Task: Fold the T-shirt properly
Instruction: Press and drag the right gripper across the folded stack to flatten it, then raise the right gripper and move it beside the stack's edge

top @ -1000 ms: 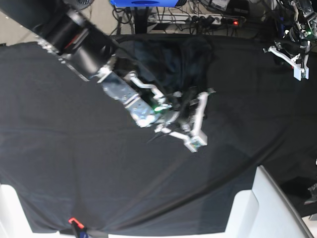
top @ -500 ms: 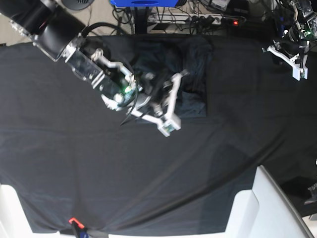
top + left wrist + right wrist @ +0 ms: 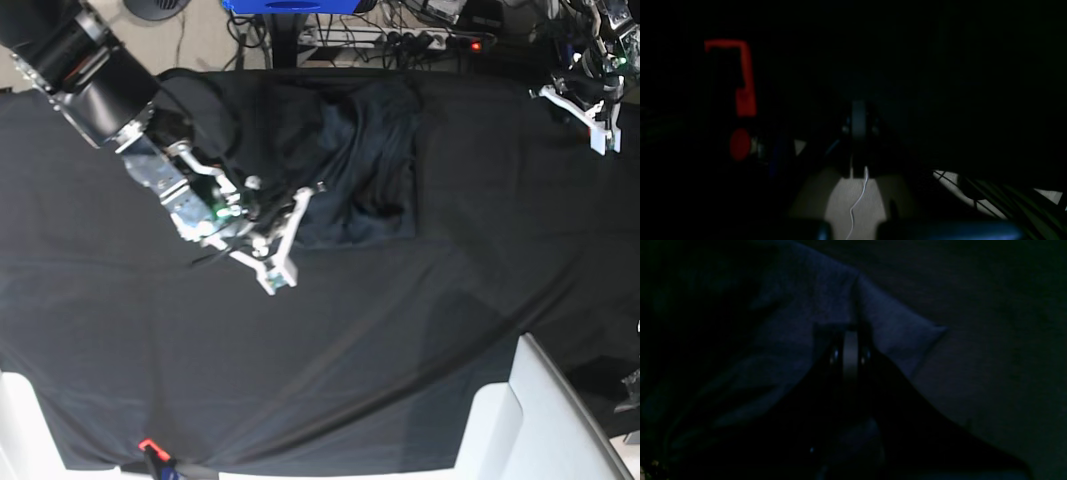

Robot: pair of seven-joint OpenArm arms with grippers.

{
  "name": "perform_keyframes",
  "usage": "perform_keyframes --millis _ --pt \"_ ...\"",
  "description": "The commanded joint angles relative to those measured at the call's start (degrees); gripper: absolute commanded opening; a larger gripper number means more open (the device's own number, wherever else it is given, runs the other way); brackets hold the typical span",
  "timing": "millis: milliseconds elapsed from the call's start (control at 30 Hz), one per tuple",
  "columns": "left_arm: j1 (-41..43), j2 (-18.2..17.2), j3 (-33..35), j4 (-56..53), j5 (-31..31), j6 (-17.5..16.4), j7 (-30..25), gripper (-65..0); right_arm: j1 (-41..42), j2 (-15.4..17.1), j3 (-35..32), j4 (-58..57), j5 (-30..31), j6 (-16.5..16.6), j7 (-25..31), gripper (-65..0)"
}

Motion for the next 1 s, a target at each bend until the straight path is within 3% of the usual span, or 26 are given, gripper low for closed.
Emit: perform_keyframes --millis 0,400,833,967 --pt "0.12 -1.03 -0.30 0.80 -0.53 -0.04 -0.90 -65.0 0.81 -0.22 0.31 2.72 0.39 0.36 0.71 -64.8" --pt "0.03 -1.12 -0.30 0.80 -0.53 -0.04 -0.90 -65.0 -12.72 3.21 0.40 26.98 0.21 -0.08 -8.61 -64.8" --pt "0.03 -1.12 -0.13 1.24 -0.53 -0.04 -0.90 -65.0 -21.51 5.76 0.40 30.50 0.03 -0.08 -8.26 -64.8" --pt "0.03 -1.12 -0.13 1.16 -0.53 -0.04 -0.90 -65.0 -22.39 7.87 0.49 30.32 0.03 -0.16 -5.01 -64.8"
